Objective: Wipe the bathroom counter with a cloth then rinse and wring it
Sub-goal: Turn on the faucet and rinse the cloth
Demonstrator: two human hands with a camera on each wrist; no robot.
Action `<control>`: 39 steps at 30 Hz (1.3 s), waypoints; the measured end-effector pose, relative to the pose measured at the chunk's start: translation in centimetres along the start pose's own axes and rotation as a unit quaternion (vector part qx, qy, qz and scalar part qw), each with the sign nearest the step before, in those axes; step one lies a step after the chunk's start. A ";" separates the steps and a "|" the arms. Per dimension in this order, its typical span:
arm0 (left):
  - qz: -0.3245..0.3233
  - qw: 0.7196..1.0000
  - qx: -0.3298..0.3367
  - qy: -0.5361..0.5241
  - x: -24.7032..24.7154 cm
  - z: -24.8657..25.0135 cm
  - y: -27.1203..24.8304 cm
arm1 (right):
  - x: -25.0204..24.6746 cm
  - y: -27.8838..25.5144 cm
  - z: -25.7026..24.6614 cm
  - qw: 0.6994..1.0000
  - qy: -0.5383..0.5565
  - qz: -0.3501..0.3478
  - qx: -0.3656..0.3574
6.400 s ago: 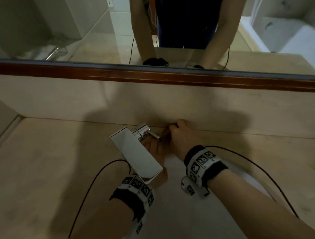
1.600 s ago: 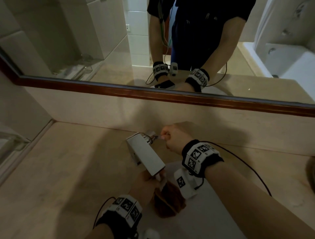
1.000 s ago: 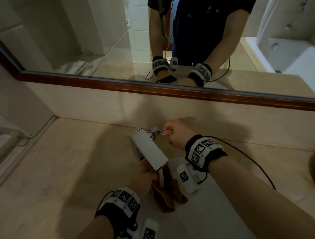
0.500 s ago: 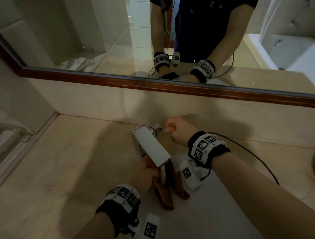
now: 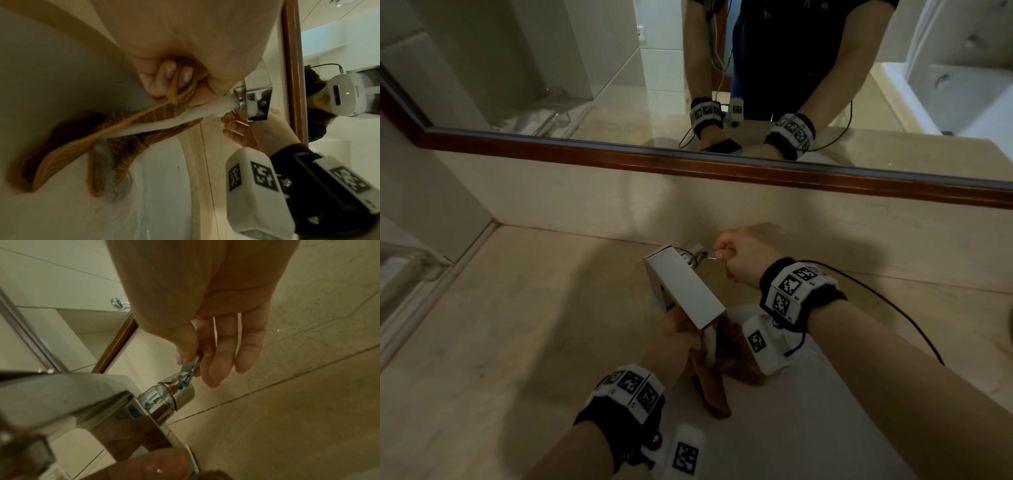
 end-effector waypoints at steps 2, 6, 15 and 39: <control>0.002 1.000 -0.006 -0.007 -0.1 -0.1 0.1 | 0.1 0.0 0.0 1.000 0.007 -0.001 0.002; -0.016 1.000 0.010 -0.002 0.1 0.4 0.0 | 0.2 -0.1 0.1 1.000 0.024 0.001 0.007; -0.025 1.000 -0.003 -0.012 -0.2 0.4 -0.4 | 0.3 0.0 0.3 1.000 0.019 -0.002 0.015; -0.043 0.999 -0.011 -0.010 -0.1 0.8 -1.0 | 0.3 0.2 0.3 1.000 0.020 0.002 0.018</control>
Point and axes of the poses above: each hand's wrist, its own y-axis towards the middle knuckle, its own x-axis out of the palm, z = x × y, the point moved 5 cm from there along y, towards the middle knuckle, and after that the axes turned 13 degrees about -y, right-handed, at the moved point
